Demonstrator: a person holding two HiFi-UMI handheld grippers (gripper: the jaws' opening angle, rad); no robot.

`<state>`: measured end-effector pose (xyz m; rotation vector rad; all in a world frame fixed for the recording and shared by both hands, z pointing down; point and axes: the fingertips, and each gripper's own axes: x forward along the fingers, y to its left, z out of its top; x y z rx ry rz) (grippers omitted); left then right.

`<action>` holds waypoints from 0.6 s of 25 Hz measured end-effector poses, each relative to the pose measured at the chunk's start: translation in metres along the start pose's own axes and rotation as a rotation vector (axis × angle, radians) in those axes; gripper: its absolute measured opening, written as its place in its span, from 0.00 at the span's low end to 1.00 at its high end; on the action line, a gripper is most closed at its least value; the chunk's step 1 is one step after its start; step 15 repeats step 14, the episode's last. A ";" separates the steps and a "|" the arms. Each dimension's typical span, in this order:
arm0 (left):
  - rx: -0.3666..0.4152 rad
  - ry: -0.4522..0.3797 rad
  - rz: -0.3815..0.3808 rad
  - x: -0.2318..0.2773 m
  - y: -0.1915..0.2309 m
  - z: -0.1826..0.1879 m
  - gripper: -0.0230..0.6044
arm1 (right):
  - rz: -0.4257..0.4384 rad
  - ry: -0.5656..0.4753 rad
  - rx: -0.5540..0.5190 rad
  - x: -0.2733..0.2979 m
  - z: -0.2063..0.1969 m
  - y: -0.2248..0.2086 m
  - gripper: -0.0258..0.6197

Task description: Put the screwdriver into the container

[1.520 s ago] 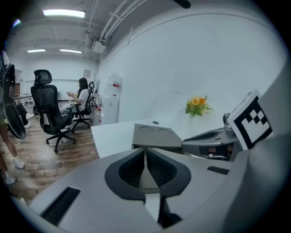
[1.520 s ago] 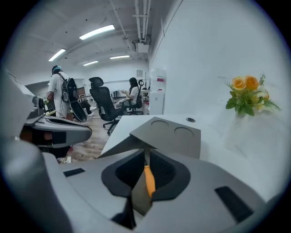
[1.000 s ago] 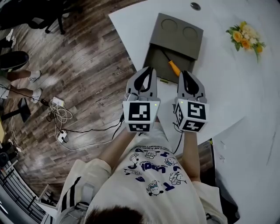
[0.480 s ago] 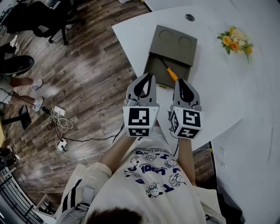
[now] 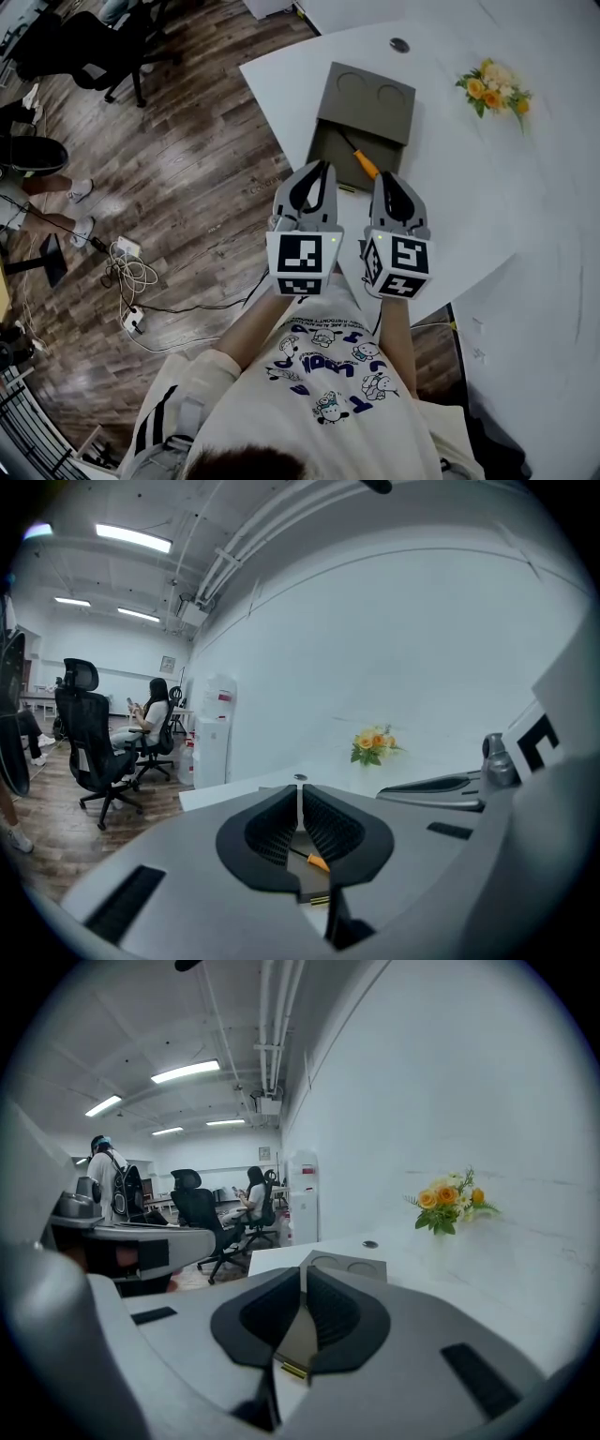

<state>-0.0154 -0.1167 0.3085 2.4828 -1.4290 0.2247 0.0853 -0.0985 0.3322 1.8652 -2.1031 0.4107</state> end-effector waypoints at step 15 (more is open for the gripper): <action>0.011 -0.021 -0.015 -0.007 -0.005 0.009 0.08 | -0.011 -0.027 0.002 -0.012 0.009 0.002 0.10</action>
